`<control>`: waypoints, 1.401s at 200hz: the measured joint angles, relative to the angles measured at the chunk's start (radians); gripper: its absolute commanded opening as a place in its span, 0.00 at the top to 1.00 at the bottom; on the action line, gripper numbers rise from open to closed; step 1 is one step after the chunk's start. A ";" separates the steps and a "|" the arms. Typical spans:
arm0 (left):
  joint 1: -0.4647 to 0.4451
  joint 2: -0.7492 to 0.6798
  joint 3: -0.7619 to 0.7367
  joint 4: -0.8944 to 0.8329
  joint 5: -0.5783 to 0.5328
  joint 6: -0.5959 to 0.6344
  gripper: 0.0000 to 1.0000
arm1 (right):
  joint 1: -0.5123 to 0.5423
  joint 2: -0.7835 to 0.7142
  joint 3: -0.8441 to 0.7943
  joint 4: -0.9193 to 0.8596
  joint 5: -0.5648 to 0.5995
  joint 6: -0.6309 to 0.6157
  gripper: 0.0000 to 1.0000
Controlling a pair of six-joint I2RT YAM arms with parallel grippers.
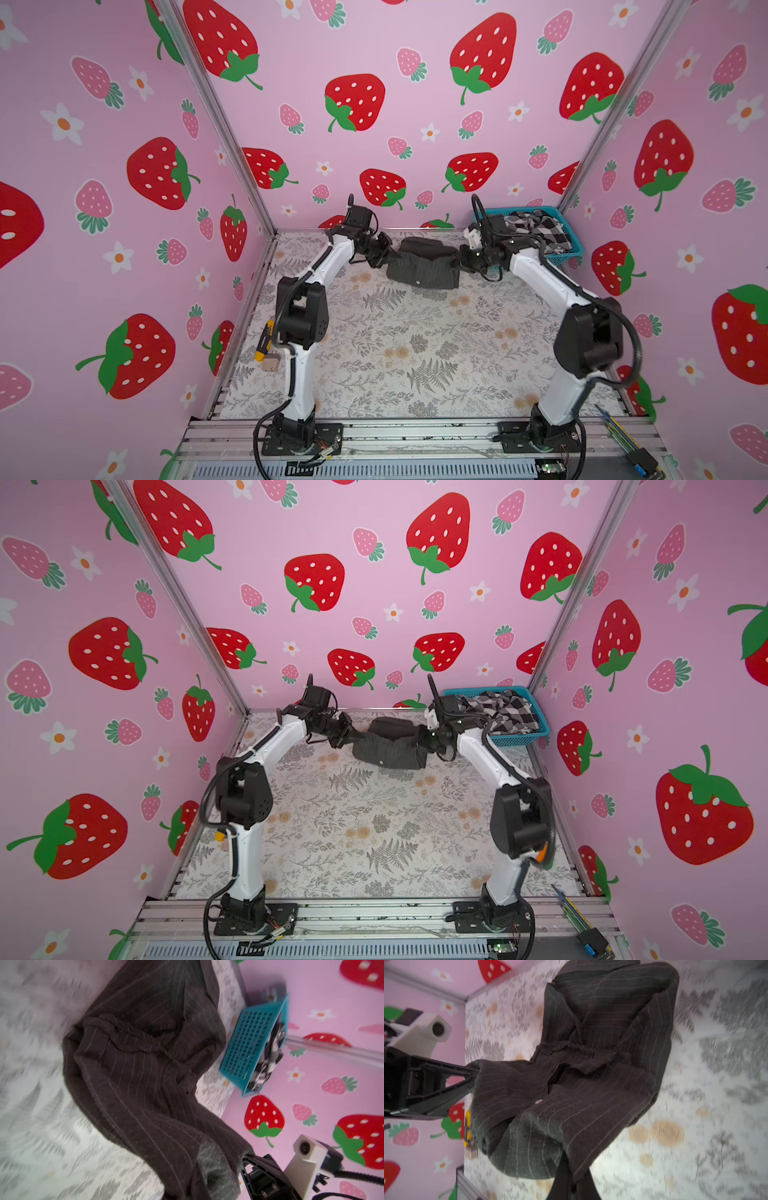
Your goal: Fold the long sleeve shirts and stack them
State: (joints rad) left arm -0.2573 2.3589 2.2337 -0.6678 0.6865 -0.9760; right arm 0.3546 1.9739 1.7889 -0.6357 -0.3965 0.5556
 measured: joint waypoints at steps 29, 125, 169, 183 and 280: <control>0.024 0.412 0.550 0.117 0.006 -0.151 1.00 | -0.069 0.446 0.675 -0.102 -0.043 -0.027 1.00; -0.024 -0.486 -0.874 0.434 0.000 -0.069 1.00 | 0.077 -0.229 -0.486 0.182 -0.067 -0.058 1.00; -0.048 -0.912 -1.397 0.328 -0.016 0.050 1.00 | 0.332 -0.677 -1.013 0.311 0.000 0.085 1.00; -0.048 -1.069 -1.540 0.248 -0.023 0.061 1.00 | 0.400 -0.808 -1.131 0.310 0.028 0.157 1.00; -0.159 -1.100 -1.122 0.049 -0.082 0.043 1.00 | 0.332 -0.901 -0.846 0.111 0.143 0.214 1.00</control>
State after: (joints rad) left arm -0.4160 1.2591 1.1122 -0.6186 0.6044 -0.9333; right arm 0.6861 1.0733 0.9432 -0.5243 -0.2539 0.7692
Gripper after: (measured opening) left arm 0.052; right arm 0.061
